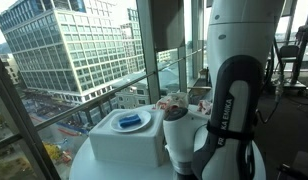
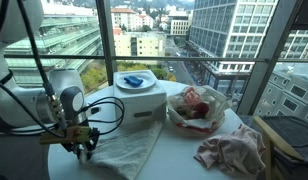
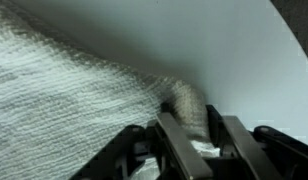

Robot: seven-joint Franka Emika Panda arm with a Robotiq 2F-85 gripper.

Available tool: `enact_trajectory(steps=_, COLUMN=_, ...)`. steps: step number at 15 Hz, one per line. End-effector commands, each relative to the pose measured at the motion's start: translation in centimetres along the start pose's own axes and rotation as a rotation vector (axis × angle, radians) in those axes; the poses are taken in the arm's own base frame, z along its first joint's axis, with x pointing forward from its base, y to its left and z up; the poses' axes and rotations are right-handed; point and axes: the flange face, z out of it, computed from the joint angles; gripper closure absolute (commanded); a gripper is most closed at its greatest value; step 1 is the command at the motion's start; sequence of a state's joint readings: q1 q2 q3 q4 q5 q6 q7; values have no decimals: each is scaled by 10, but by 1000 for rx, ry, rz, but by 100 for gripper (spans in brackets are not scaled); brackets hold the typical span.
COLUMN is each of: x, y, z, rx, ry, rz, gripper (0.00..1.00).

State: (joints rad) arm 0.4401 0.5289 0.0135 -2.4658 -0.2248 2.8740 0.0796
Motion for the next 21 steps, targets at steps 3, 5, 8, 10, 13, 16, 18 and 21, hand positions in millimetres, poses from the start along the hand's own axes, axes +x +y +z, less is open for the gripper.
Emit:
enact_trajectory(steps=3, x=-3, y=0, z=-13, rx=2, ry=18, rz=21, gripper=98)
enact_trajectory(steps=5, x=-6, y=3, z=-19, rx=3, ry=14, rz=40, gripper=97)
enact_trajectory(steps=8, x=-10, y=12, z=-29, rx=-3, ry=31, rz=76, gripper=95)
enact_trajectory(steps=10, x=-13, y=19, z=-38, rx=15, ry=43, rz=99, gripper=95)
enact_trajectory(steps=13, x=-19, y=30, z=-55, rx=75, ry=53, rz=152, gripper=95)
enact_trajectory(steps=16, x=-26, y=42, z=-75, rx=115, ry=88, rz=212, gripper=95)
enact_trajectory(steps=18, x=-31, y=53, z=-89, rx=125, ry=111, rz=259, gripper=95)
enact_trajectory(steps=21, x=-41, y=73, z=-105, rx=124, ry=126, rz=338, gripper=95)
